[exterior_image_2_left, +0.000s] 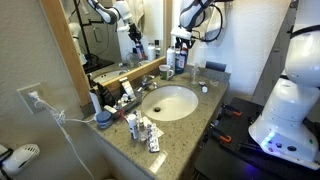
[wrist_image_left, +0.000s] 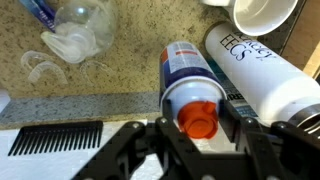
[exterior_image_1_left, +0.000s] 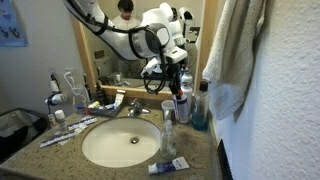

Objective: Move the spray can to the right

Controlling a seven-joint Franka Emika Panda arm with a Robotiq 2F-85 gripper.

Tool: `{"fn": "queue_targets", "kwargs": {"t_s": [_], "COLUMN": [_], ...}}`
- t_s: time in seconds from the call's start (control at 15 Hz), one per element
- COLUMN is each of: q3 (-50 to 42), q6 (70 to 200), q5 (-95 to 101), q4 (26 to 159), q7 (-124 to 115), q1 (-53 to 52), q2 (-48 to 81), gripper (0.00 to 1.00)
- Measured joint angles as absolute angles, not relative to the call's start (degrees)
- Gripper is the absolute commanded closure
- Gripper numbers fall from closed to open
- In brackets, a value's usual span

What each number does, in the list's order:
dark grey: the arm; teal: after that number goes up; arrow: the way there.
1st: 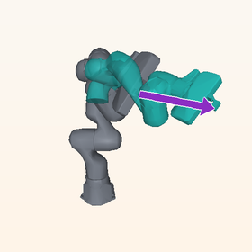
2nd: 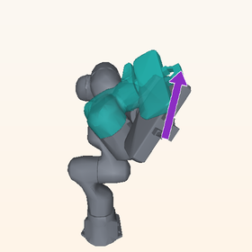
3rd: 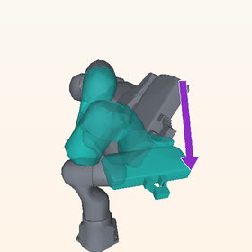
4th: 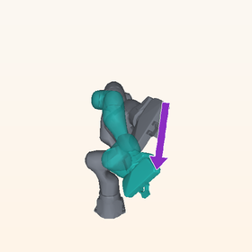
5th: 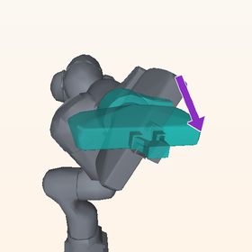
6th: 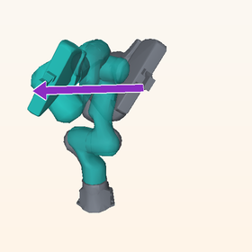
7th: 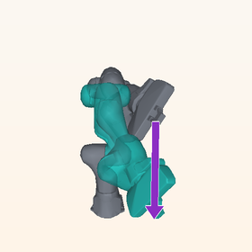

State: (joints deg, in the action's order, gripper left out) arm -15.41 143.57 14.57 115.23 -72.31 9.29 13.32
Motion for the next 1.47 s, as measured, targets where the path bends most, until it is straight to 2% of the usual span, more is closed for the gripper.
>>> {"fn": "queue_targets", "kwargs": {"t_s": [0.6,1.47], "q3": [-16.53,-17.6], "q6": [143.59,146.62], "q5": [9.03,4.58], "q4": [107.6,107.1], "q7": [-72.25,-72.14], "q1": [9.51,10.56], "q2": [21.61,27.47], "gripper": [0.75,0.75]}}
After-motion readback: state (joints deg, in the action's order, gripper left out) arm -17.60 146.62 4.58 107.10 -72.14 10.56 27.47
